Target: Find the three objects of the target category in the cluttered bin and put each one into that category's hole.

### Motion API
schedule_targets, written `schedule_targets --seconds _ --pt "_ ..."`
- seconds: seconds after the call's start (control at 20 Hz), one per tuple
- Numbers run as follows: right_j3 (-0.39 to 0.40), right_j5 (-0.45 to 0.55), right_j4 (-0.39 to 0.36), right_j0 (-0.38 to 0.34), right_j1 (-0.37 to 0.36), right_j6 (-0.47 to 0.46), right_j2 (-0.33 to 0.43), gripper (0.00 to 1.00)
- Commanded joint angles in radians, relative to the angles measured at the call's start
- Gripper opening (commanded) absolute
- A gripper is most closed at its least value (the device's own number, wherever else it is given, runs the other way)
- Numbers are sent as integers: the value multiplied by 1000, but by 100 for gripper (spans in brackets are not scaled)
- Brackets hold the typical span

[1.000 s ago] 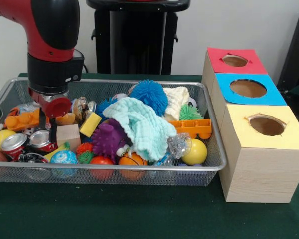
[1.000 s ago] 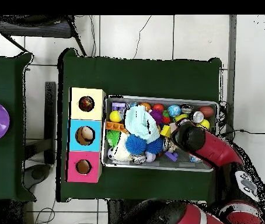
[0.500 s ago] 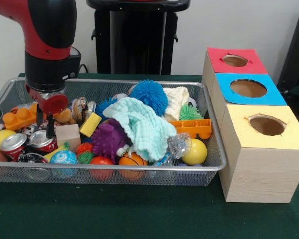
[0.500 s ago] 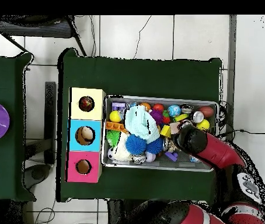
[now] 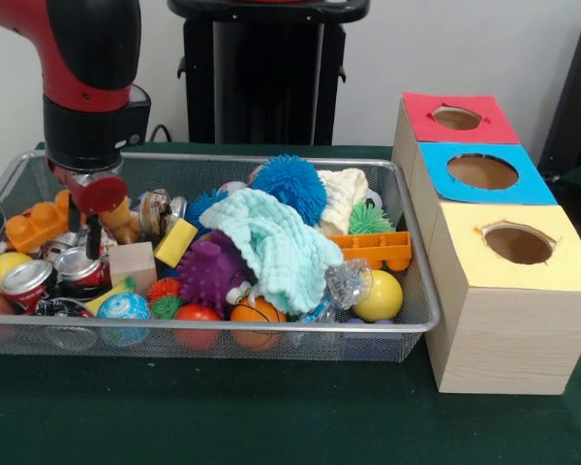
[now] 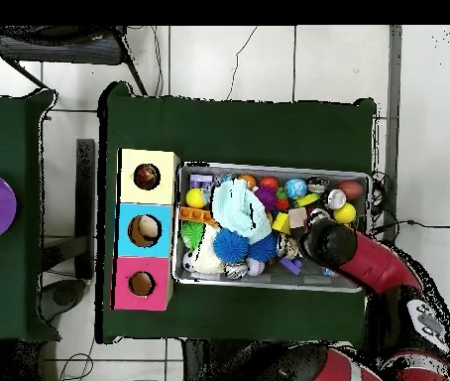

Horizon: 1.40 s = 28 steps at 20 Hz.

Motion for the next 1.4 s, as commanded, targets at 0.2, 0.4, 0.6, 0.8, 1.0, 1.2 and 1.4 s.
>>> schedule_targets --seconds 0.2,0.4,0.6,0.8,1.0,1.2,1.4 --pt "121 247 -47 8 -50 17 -27 100" --pt "142 307 -53 26 -103 15 -48 100" --pt "152 283 -52 35 -108 39 -37 100" --pt "170 166 -30 39 -81 82 1 100" --pt "146 41 -21 15 -39 88 54 100" --pt "100 -1 -6 -2 -13 80 86 100" --pt "63 3 6 -7 -11 78 88 100"
